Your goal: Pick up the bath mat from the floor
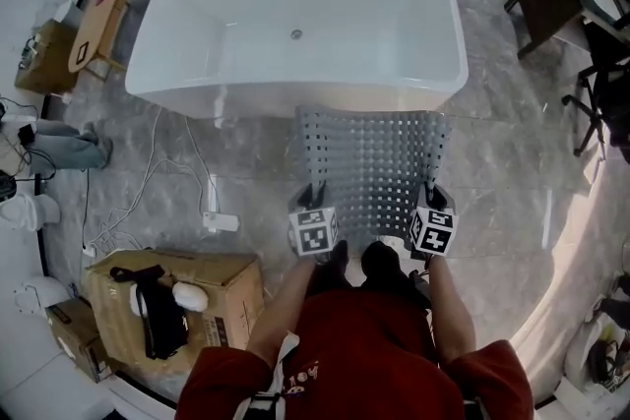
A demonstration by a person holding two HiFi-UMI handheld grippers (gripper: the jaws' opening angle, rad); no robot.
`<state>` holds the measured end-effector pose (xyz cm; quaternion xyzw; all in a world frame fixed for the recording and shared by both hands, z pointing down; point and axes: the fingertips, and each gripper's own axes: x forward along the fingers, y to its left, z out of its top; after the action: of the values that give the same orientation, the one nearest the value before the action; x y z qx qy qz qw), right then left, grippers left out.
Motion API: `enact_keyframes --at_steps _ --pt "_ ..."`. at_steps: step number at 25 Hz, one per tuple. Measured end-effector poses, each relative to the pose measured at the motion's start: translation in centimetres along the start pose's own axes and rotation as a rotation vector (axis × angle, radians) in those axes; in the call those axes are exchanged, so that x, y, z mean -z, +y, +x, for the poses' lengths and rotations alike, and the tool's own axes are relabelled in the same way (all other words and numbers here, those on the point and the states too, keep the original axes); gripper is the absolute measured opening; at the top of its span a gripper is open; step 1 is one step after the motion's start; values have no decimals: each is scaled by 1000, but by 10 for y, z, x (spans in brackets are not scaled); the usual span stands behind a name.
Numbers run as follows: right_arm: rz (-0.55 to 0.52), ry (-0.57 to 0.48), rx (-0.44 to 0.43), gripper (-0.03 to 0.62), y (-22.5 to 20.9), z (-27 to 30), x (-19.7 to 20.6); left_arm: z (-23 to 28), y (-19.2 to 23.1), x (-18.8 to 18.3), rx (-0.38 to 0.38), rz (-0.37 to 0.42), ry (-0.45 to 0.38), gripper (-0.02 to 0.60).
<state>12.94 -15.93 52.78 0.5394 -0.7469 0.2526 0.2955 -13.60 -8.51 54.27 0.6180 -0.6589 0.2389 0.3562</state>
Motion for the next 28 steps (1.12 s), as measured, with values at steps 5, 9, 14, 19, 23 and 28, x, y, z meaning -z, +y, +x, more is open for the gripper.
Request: enact_keyframes --at_steps 5,9,14,19,23,28 --pt "2 -51 7 55 -2 -14 -25 -13 -2 -27 4 0 -51 121" --pt "-2 -96 13 55 -4 -21 -50 -22 -6 -55 16 -14 -93 118" --pt "-22 -177 33 55 -10 -32 -91 -31 -15 -100 30 4 -168 112" --pt "-34 -293 59 54 -23 -45 -152 -40 -26 -155 46 27 -251 106" --pt "-47 -391 79 53 -29 -60 -199 -53 -35 -197 59 43 -331 103" --pt "-61 -508 95 52 -30 -83 -251 -78 -44 -247 68 63 -435 101"
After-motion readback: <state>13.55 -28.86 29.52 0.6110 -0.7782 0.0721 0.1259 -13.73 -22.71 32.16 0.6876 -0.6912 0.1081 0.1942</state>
